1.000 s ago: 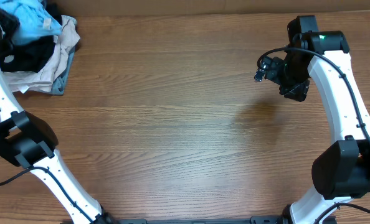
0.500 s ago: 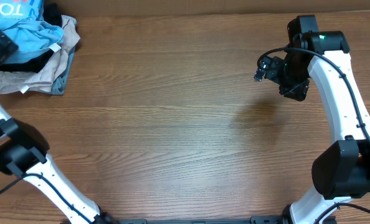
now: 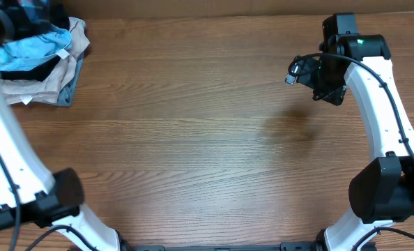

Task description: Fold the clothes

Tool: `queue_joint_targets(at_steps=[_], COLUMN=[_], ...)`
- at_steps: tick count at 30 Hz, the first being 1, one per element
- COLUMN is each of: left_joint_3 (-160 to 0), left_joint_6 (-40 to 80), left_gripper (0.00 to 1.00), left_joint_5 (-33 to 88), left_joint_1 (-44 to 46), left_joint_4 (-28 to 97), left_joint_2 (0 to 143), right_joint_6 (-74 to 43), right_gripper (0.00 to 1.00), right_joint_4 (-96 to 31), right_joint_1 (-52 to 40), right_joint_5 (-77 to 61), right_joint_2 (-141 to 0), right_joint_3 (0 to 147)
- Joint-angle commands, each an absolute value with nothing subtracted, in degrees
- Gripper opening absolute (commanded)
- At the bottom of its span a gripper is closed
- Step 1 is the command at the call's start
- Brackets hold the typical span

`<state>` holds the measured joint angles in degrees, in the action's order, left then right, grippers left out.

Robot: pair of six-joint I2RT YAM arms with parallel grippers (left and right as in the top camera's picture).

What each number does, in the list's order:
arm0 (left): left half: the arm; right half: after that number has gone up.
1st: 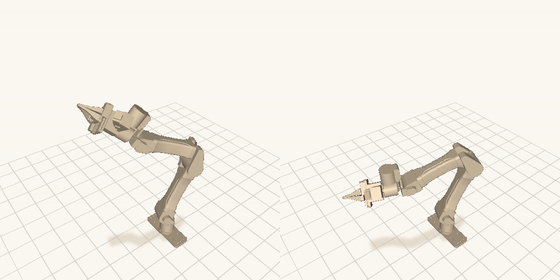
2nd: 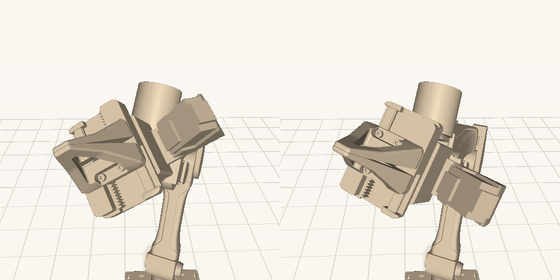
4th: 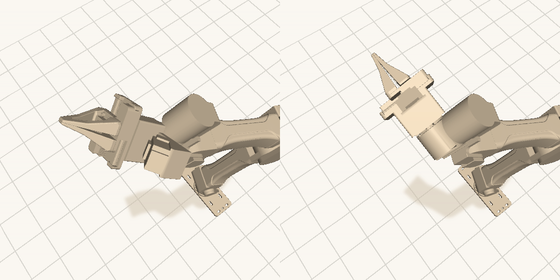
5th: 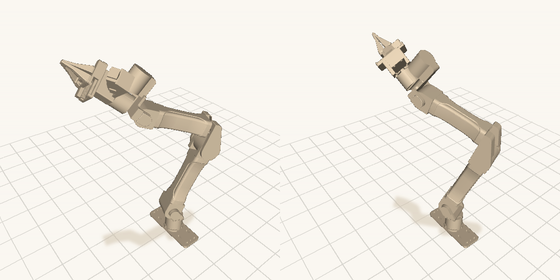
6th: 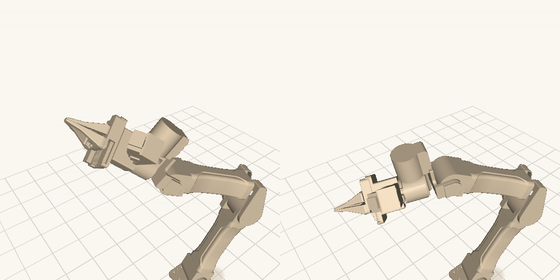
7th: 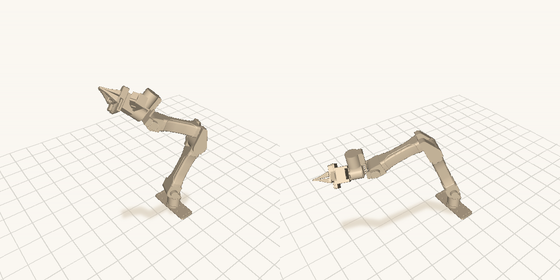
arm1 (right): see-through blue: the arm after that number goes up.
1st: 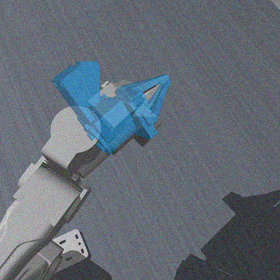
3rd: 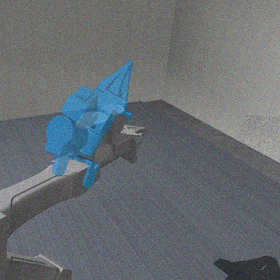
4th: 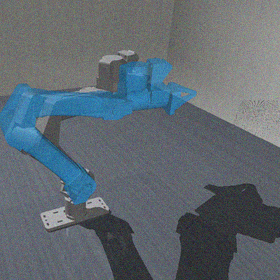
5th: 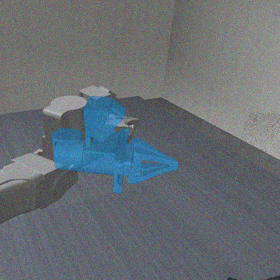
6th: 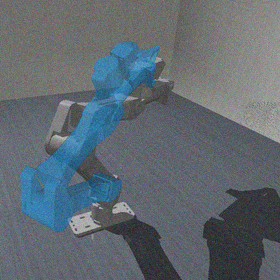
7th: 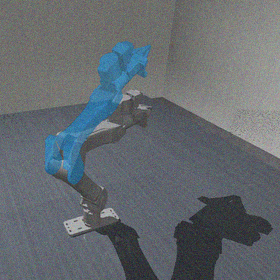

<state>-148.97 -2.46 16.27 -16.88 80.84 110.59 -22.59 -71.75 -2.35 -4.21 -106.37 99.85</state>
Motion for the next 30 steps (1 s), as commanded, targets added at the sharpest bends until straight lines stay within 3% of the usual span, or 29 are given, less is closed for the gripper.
queue_joint_targets(at_steps=[1, 9, 16, 22, 30], left_joint_3=[-149.1, -149.0, -145.8, -141.4, -139.6], left_joint_6=[-10.0, -17.0, -8.3, 3.9, 5.0], left_gripper=[1.0, 1.0, 1.0, 1.0, 1.0], left_joint_5=[16.8, 18.0, 16.2, 11.8, 5.0], left_joint_1=[-10.6, 3.4, 15.7, 20.9, 22.5], left_joint_4=[85.7, 96.8, 96.8, 96.8, 96.8], left_joint_2=[111.1, 112.5, 112.5, 112.5, 112.5], right_joint_6=[-22.3, -22.3, -22.3, -22.3, -22.3], right_gripper=[1.0, 1.0, 1.0, 1.0, 1.0], right_joint_4=[-70.2, -69.9, -69.9, -69.9, -69.8], right_joint_1=[-2.5, -2.5, -2.5, -2.5, -2.5], right_joint_5=[-2.2, -2.2, -2.2, -2.2, -2.2], right_joint_2=[-105.8, -105.8, -105.8, -105.8, -105.8], right_joint_3=[100.3, 100.3, 100.3, 100.3, 100.3])
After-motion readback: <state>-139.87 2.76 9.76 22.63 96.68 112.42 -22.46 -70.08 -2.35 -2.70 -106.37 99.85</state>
